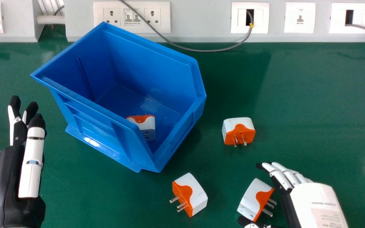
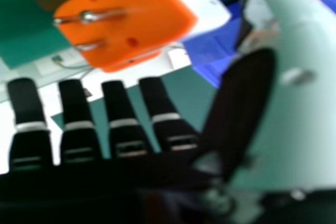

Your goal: Pick all objects and put in blue box

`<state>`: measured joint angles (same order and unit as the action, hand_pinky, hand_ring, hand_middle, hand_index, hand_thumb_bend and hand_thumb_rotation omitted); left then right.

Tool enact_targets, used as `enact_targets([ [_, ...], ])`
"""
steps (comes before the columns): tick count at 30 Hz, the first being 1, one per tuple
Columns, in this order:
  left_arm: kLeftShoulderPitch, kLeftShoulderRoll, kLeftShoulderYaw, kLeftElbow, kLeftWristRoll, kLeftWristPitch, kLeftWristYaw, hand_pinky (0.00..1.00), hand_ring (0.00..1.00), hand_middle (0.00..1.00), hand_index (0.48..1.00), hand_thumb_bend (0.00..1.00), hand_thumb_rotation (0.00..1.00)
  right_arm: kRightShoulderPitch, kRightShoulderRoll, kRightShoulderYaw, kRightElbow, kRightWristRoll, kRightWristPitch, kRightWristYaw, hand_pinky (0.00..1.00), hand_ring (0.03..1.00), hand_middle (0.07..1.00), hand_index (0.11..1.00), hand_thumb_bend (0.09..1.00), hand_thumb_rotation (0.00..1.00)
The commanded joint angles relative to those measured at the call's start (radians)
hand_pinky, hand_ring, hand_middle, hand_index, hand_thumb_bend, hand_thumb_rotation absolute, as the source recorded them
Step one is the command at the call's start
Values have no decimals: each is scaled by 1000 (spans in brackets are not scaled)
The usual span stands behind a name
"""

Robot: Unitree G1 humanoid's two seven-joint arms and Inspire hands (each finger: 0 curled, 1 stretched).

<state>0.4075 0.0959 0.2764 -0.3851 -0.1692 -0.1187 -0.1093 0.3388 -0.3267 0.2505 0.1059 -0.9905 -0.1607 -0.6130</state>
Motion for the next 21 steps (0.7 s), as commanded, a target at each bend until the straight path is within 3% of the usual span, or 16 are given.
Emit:
enact_targets([
  [1, -6, 11, 10, -18, -4, -14, -2, 1000, 1000, 1000, 1000, 228, 931, -16, -7, 5, 3, 7, 7, -23, 627, 755, 804, 788, 519, 441],
  [4, -3, 13, 13, -25, 3, -2, 3, 1000, 1000, 1000, 1000, 234, 927, -29, -8, 11, 23, 8, 8, -31, 618, 738, 789, 776, 536, 414],
  [9, -3, 13, 18, -29, -6, 1, 0, 1000, 1000, 1000, 1000, 223, 915, -52, -8, 29, 66, 5, 24, -37, 594, 708, 762, 754, 569, 324],
  [14, -5, 16, 17, -30, 5, 1, 1, 1000, 1000, 1000, 1000, 216, 885, -75, -16, 56, 97, -8, 75, 4, 587, 700, 745, 739, 559, 302],
  [21, -11, 17, 18, -33, -1, 11, 1, 1000, 1000, 1000, 1000, 239, 908, -137, -27, 96, 206, -3, 95, -21, 563, 674, 712, 712, 584, 247],
])
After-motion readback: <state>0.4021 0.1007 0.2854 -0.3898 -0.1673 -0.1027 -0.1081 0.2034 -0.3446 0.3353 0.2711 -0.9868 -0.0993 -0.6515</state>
